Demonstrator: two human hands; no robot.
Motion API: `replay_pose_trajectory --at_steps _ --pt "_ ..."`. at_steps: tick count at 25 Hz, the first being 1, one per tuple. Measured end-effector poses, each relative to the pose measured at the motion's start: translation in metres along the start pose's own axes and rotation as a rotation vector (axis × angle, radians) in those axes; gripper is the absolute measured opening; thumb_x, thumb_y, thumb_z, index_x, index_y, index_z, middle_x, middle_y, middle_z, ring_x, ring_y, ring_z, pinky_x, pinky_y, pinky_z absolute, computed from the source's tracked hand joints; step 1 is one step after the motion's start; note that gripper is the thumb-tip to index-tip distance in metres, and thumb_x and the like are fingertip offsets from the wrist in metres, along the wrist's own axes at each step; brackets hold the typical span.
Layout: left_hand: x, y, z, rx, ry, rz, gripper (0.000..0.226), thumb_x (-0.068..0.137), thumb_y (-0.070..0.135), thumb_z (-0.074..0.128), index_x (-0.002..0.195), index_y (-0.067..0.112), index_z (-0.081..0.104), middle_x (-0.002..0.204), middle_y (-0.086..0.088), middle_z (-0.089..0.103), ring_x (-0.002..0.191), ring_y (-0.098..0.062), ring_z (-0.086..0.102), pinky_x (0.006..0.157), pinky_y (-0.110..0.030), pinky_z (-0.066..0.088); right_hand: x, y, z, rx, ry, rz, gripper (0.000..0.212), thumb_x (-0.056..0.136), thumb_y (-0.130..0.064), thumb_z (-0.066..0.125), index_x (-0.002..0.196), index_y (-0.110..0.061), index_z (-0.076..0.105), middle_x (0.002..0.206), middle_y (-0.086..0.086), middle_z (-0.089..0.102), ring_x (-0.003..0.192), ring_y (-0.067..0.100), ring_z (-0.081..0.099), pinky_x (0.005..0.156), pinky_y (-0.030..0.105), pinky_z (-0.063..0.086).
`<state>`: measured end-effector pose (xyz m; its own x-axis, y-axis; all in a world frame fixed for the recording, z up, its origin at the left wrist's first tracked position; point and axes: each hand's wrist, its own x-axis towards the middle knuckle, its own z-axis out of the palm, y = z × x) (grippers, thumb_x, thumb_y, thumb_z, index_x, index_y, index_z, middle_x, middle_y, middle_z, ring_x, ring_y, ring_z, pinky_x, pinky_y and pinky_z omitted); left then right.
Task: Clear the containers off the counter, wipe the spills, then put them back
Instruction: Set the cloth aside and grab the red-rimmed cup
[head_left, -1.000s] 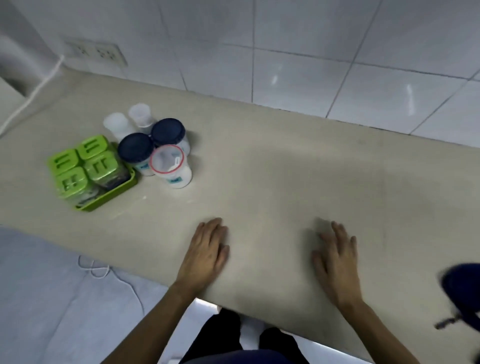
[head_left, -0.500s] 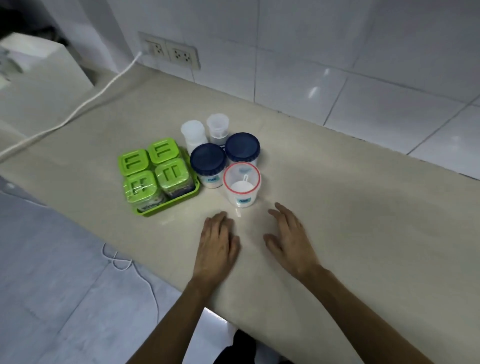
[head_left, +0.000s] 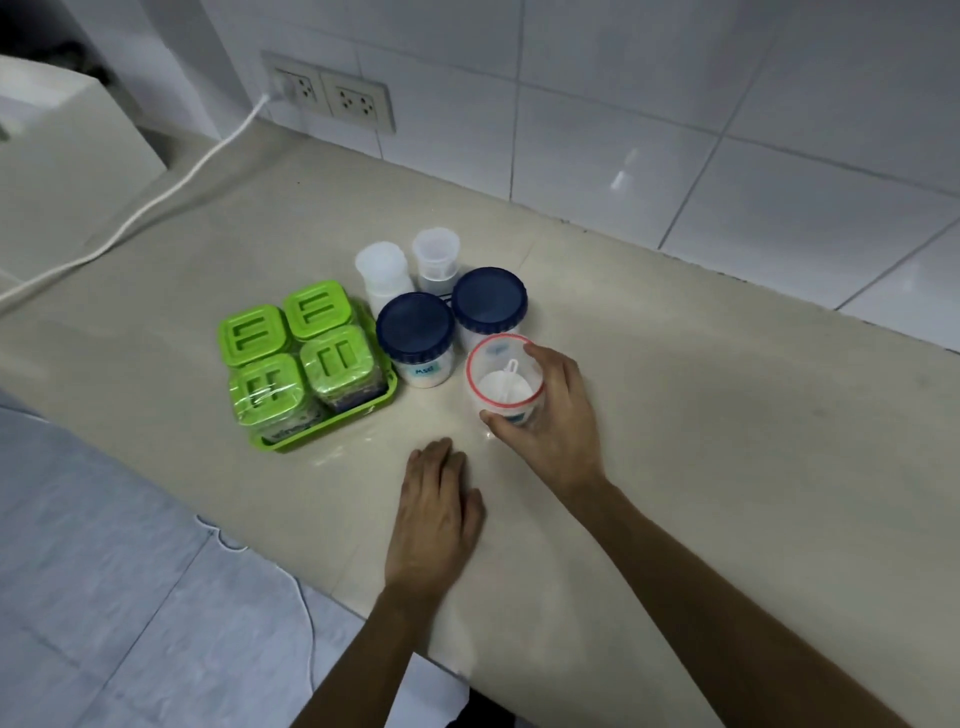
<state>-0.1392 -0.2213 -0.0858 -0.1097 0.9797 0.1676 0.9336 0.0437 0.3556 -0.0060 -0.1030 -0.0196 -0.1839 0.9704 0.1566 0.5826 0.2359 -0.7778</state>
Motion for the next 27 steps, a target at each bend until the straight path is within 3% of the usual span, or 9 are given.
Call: replay_pose_trajectory --at_steps 5,10,12,16,19,27 --pt "0.040 0.078 0.013 -0.126 0.038 0.315 0.039 0.091 0.022 0.049 0.126 0.004 0.056 0.130 -0.014 0.058 0.126 -0.025 0.045 0.115 -0.039 0.027 -0.025 0.065 -0.112 -0.009 0.188 0.154 0.084 0.064 -0.030 0.085 0.137 -0.024 0.044 0.129 0.004 0.048 0.098 -0.013 0.039 0.083 0.015 0.044" --pt "0.082 0.213 0.075 -0.095 -0.137 0.498 0.043 0.081 0.027 0.047 0.115 0.003 0.061 0.120 -0.017 0.063 0.115 -0.032 0.056 0.108 -0.037 0.036 -0.039 0.154 -0.242 -0.107 0.457 0.450 0.079 0.067 -0.030 0.083 0.136 -0.027 0.045 0.133 0.010 0.045 0.113 0.018 0.049 0.090 0.025 0.038" --pt "0.084 0.253 0.102 -0.073 -0.188 0.548 0.042 0.082 0.028 0.049 0.113 0.004 0.062 0.120 -0.018 0.062 0.115 -0.035 0.059 0.107 -0.039 0.040 -0.038 0.188 -0.289 -0.113 0.524 0.492 0.079 0.067 -0.031 0.083 0.136 -0.028 0.044 0.133 0.008 0.044 0.114 0.021 0.051 0.091 0.025 0.038" --pt "0.077 0.294 0.137 -0.047 -0.161 0.632 0.040 0.088 0.029 0.048 0.114 0.003 0.064 0.127 -0.018 0.060 0.124 -0.033 0.053 0.109 -0.039 0.030 -0.015 0.254 -0.366 -0.122 0.623 0.509 0.085 0.065 -0.034 0.084 0.136 -0.024 0.039 0.133 0.005 0.046 0.115 0.019 0.051 0.092 0.028 0.040" --pt "0.074 0.292 0.144 -0.078 -0.100 0.636 0.042 0.088 0.030 0.048 0.114 0.001 0.063 0.128 -0.019 0.059 0.126 -0.030 0.046 0.114 -0.037 0.024 0.005 0.287 -0.397 -0.123 0.623 0.502 0.086 0.063 -0.034 0.085 0.134 -0.018 0.038 0.132 0.005 0.049 0.117 0.021 0.050 0.093 0.029 0.042" --pt "0.077 0.295 0.142 -0.084 -0.145 0.599 0.042 0.089 0.034 0.048 0.117 0.005 0.062 0.132 -0.014 0.057 0.129 -0.026 0.045 0.117 -0.033 0.020 0.023 0.331 -0.408 -0.170 0.508 0.449 0.080 0.070 -0.034 0.081 0.133 -0.017 0.036 0.136 0.010 0.044 0.120 0.030 0.050 0.097 0.038 0.044"
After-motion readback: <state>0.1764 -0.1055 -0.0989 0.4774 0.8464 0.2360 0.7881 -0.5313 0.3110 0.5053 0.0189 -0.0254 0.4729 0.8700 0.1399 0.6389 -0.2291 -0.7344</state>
